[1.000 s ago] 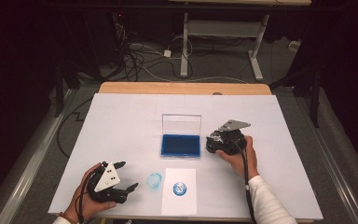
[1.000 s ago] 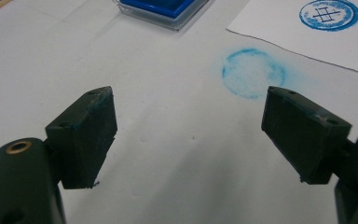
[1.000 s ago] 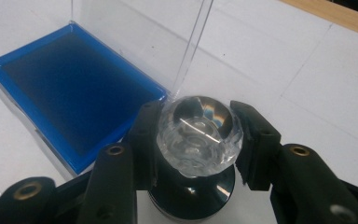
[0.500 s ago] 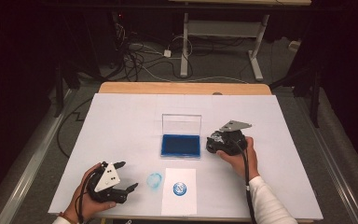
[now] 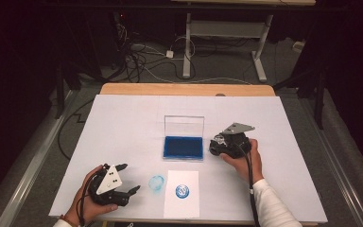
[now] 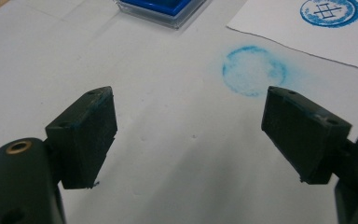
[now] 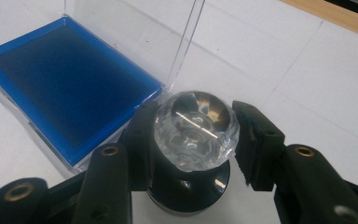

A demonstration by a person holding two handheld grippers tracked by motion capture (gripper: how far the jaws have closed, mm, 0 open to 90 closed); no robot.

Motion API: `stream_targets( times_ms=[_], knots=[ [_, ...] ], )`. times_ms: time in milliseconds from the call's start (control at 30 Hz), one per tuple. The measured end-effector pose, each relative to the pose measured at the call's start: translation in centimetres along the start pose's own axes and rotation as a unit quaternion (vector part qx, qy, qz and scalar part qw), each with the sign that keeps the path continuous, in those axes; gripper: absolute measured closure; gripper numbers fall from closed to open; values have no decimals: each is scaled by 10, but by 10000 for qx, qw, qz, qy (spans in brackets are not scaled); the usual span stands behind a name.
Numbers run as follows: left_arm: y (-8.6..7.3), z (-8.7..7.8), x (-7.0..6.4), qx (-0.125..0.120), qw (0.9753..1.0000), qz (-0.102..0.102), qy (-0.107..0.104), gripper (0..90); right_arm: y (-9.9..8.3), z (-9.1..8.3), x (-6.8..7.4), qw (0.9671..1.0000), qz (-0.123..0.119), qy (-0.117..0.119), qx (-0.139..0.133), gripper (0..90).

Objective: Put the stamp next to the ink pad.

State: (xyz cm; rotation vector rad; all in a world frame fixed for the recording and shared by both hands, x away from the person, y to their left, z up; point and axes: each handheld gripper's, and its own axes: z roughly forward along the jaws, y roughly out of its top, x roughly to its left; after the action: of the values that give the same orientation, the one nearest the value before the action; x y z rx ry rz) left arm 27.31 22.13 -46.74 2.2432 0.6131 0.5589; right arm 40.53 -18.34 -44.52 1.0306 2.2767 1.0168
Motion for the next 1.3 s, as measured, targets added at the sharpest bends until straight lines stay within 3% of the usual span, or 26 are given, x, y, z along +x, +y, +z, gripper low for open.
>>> stream_targets(
  times_ms=[400, 500, 900, 1300],
  knots=[
    [0, 1, 1, 30, 10000, -32, 1, 177, 2, -3, 3, 9999, 16, -140, -67, 467],
    [0, 2, 1, 40, 10000, -26, -7, 177, 3, -5, 2, 9998, -79, -163, -123, 446],
    [0, 3, 1, 80, 10000, -36, 9, 178, 6, -15, 0, 9987, -96, -234, -453, 347],
    [0, 4, 1, 114, 9999, -30, -13, 178, 9, -23, 2, 9973, -216, -316, -634, 306]
  ],
)
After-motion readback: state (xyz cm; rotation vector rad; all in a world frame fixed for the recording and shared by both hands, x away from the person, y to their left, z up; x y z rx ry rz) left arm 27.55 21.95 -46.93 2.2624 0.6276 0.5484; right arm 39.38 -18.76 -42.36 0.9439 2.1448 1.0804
